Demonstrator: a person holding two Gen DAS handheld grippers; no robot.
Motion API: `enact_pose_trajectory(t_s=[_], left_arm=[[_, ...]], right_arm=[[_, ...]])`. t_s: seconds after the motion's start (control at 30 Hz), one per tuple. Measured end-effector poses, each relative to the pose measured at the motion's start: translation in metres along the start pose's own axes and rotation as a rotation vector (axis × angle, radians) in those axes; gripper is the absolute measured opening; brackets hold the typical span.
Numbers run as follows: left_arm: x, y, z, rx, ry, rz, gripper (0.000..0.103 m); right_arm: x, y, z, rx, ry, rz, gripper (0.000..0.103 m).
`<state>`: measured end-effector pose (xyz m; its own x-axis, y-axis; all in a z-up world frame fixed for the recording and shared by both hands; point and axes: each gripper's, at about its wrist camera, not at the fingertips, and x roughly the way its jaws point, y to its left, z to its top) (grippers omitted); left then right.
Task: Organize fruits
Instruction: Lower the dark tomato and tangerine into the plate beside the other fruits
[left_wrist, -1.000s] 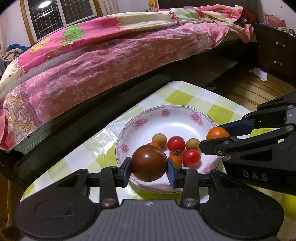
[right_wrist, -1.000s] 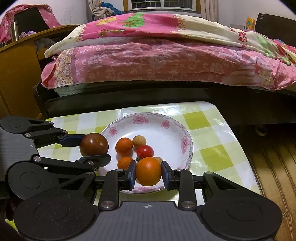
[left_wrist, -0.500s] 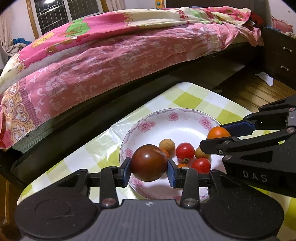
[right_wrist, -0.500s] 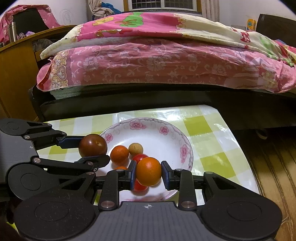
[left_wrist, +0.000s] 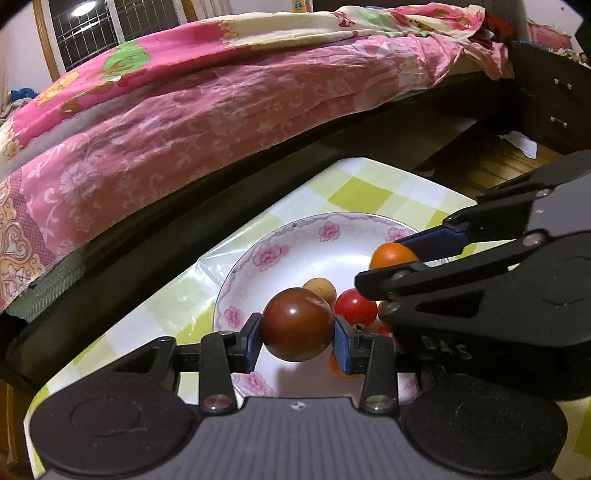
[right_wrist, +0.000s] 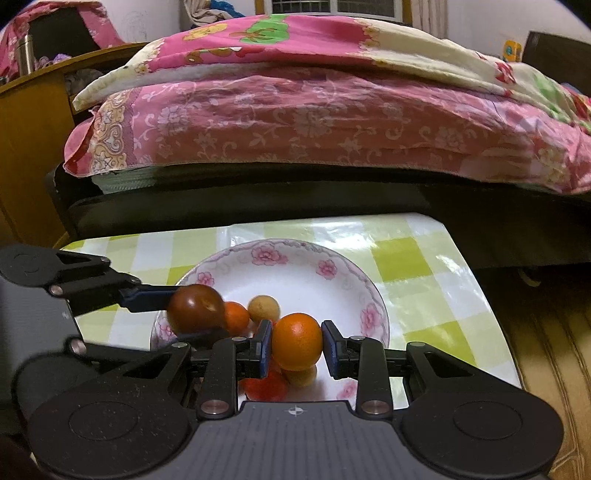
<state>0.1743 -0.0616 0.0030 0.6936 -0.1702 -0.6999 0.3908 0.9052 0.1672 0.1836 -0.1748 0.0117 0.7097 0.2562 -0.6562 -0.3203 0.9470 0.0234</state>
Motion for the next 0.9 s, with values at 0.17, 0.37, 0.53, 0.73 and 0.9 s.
enact_pose_trajectory(t_s=[0.17, 0.37, 0.53, 0.73, 0.9], left_arm=[[0.003, 0.005, 0.001, -0.018, -0.001, 0.001, 0.047], [0.006, 0.007, 0.002, -0.019, -0.007, 0.002, 0.047], [0.011, 0.008, 0.003, -0.02, -0.001, -0.004, 0.047], [0.017, 0.004, 0.003, -0.01, 0.001, -0.022, 0.049], [0.018, 0.007, 0.005, -0.032, 0.0, -0.031, 0.05]], right_arm=[[0.006, -0.003, 0.003, -0.001, 0.003, -0.01, 0.026], [0.017, -0.012, 0.004, 0.02, 0.029, -0.011, 0.027], [0.023, -0.015, 0.006, 0.02, 0.036, -0.007, 0.027], [0.029, -0.017, 0.007, 0.014, 0.037, -0.006, 0.027], [0.033, -0.018, 0.009, 0.007, 0.036, -0.006, 0.027]])
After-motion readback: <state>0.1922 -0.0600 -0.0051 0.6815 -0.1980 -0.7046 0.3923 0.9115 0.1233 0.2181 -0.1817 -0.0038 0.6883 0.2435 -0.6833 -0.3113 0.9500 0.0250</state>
